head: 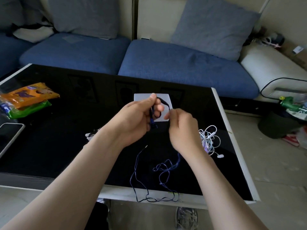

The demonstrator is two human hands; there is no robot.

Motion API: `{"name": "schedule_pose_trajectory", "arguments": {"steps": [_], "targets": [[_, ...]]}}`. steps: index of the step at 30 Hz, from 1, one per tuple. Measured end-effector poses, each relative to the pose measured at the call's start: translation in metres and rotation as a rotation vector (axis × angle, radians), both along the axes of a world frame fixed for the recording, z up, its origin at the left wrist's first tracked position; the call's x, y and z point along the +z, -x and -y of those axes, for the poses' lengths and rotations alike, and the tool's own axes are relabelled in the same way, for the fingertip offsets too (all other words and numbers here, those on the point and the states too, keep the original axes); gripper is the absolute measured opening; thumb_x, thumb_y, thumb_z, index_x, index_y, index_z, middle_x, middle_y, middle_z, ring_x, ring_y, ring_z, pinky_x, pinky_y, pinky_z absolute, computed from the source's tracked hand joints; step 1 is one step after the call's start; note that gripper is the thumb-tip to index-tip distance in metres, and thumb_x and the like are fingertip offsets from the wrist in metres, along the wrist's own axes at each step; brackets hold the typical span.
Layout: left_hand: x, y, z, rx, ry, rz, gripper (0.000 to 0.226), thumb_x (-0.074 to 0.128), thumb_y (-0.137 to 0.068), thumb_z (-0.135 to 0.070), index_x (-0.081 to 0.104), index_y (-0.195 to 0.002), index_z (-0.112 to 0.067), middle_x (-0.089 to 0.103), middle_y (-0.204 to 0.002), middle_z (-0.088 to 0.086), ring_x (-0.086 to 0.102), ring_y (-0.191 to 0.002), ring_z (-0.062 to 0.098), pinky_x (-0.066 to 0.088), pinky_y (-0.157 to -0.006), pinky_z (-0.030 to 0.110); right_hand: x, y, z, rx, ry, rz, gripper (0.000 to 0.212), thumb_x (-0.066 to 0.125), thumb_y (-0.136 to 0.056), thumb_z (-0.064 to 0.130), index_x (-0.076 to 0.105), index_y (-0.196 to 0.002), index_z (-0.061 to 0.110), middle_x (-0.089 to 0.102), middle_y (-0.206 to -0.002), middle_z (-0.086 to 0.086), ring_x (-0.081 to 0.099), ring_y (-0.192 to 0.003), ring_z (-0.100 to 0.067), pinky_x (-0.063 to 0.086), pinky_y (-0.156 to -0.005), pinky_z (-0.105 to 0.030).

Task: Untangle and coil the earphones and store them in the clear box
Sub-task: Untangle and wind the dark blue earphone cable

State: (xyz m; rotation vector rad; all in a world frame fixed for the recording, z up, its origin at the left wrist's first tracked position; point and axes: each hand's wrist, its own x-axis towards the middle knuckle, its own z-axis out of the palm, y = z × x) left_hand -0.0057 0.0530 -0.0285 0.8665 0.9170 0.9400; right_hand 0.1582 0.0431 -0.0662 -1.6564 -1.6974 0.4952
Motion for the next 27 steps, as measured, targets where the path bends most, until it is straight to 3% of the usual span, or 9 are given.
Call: {"name": "schedule_pose_trajectory", "arguments": {"steps": [2,4,9,12,14,16,18,22,27], "targets": [[-0.002,0.002,-0.005,0.048,-0.012,0.015,0.026,0.05,-0.111,-0.033,0.071,-0.11,-0.018,0.076,-0.099,-0.005,0.065,-0.08,0.004,0.055,-0.066,0.02,-0.001,0.002,-0.001,0.088,0.079,0.064,0.034,0.042,-0.111,0.016,0.075,-0.103,0.014,0.069,-0.086,-0.001,0.061,-0.078,-0.026,0.045,-0.066,-0.037],[-0.005,0.003,-0.009,0.086,-0.077,-0.041,0.028,0.051,-0.111,-0.026,0.069,-0.124,-0.009,0.079,-0.116,0.0,0.068,-0.094,0.007,0.057,-0.088,0.027,-0.002,0.006,0.0,0.189,0.171,0.091,0.034,0.043,-0.111,0.021,0.075,-0.1,0.019,0.066,-0.077,-0.001,0.057,-0.066,-0.021,0.041,-0.058,-0.035],[-0.015,0.006,-0.022,0.217,-0.151,-0.346,0.02,0.053,-0.109,-0.016,0.071,-0.119,-0.012,0.08,-0.112,0.001,0.072,-0.11,0.017,0.054,-0.104,0.035,0.002,0.015,0.007,0.407,0.258,0.092,0.036,0.054,-0.108,0.032,0.063,-0.075,0.018,0.05,-0.052,0.001,0.048,-0.043,-0.015,0.051,-0.044,-0.04],[-0.017,0.007,-0.024,0.151,-0.148,-0.5,0.029,0.047,-0.101,0.0,0.073,-0.108,-0.008,0.078,-0.105,0.006,0.07,-0.1,0.019,0.058,-0.083,0.021,0.009,0.016,0.004,0.386,0.124,-0.02,0.03,0.067,-0.097,0.021,0.069,-0.07,0.009,0.042,-0.046,0.004,0.038,-0.042,-0.012,0.035,-0.045,-0.028],[-0.017,0.009,-0.021,0.054,-0.17,-0.566,0.036,0.042,-0.092,0.006,0.076,-0.095,-0.005,0.074,-0.089,0.009,0.066,-0.086,0.02,0.056,-0.071,0.025,0.014,0.015,0.001,0.295,0.035,-0.215,0.025,0.069,-0.091,0.017,0.071,-0.068,0.007,0.052,-0.047,0.006,0.039,-0.048,-0.007,0.031,-0.05,-0.029],[-0.014,0.012,-0.016,-0.069,-0.22,-0.607,0.042,0.04,-0.087,0.004,0.079,-0.08,-0.013,0.075,-0.081,0.007,0.065,-0.08,0.021,0.052,-0.076,0.033,0.017,0.01,-0.002,0.209,0.011,-0.444,0.024,0.065,-0.09,0.013,0.075,-0.068,0.01,0.061,-0.05,0.004,0.047,-0.05,-0.008,0.033,-0.052,-0.026],[-0.01,0.013,-0.011,-0.146,-0.225,-0.563,0.043,0.039,-0.09,0.005,0.079,-0.087,-0.01,0.077,-0.085,0.009,0.065,-0.084,0.023,0.053,-0.083,0.037,0.019,0.002,-0.004,0.11,0.019,-0.574,0.027,0.062,-0.094,0.008,0.073,-0.07,0.01,0.048,-0.048,0.007,0.039,-0.048,-0.013,0.028,-0.052,-0.027],[-0.004,0.011,-0.006,-0.23,-0.206,-0.415,0.033,0.04,-0.101,0.0,0.073,-0.105,0.001,0.069,-0.085,0.013,0.06,-0.085,0.024,0.05,-0.085,0.035,0.011,-0.007,-0.008,-0.01,0.052,-0.579,0.028,0.06,-0.097,0.015,0.072,-0.072,0.017,0.04,-0.055,-0.002,0.035,-0.057,-0.022,0.026,-0.055,-0.035],[0.0,0.009,-0.003,-0.251,-0.192,-0.273,0.027,0.048,-0.109,-0.016,0.07,-0.104,-0.001,0.06,-0.074,0.004,0.055,-0.067,0.008,0.044,-0.063,0.017,0.005,-0.013,-0.012,-0.055,0.032,-0.43,0.029,0.067,-0.102,0.034,0.075,-0.081,0.015,0.067,-0.068,0.004,0.06,-0.067,-0.011,0.048,-0.068,-0.037]]}}
